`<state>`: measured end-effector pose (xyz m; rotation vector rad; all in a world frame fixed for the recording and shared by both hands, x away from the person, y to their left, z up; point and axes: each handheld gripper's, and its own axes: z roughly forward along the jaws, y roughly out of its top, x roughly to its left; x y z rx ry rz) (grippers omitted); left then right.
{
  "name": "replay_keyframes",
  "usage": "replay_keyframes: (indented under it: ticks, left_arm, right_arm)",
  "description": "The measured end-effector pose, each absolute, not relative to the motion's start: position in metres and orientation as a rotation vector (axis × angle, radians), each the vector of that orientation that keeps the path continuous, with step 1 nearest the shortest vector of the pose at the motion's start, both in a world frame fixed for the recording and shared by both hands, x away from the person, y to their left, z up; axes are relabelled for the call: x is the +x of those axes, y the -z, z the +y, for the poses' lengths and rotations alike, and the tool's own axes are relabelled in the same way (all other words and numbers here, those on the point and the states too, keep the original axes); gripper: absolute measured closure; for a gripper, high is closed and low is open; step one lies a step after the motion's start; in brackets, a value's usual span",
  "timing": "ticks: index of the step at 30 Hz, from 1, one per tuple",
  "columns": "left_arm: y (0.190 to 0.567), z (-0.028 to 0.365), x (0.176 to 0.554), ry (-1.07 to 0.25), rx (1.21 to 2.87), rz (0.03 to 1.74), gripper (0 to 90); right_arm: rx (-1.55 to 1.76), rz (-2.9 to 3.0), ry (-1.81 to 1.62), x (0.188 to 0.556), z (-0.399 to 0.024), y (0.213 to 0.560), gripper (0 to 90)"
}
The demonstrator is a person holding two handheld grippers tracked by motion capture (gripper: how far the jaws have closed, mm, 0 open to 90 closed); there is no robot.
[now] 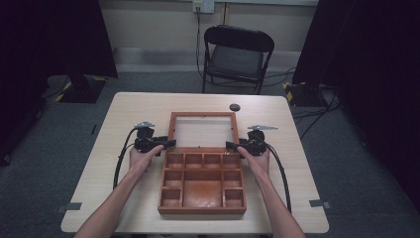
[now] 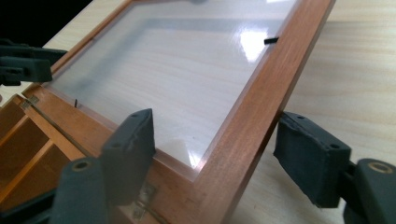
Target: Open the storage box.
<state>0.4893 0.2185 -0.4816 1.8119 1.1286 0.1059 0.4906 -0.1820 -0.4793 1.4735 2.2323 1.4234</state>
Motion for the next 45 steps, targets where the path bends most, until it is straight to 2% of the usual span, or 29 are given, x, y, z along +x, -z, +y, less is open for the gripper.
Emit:
replay_keyframes:
  ticks: [14,29,45]
  left_arm:
    - [0.483,0.217,0.489,-0.112,1.820,1.135,41.2]
    - [0.463,0.225,0.472,-0.178,1.835,1.103,37.5]
    - [0.448,0.242,0.429,-0.233,1.914,1.036,32.2]
  right_arm:
    - [1.572,2.232,-1.460,0.493,-0.185,0.487,26.2]
    - [1.449,2.222,-1.422,0.478,-0.193,0.463,26.3]
    - [1.361,2.209,-1.389,0.431,-0.224,0.441,25.4]
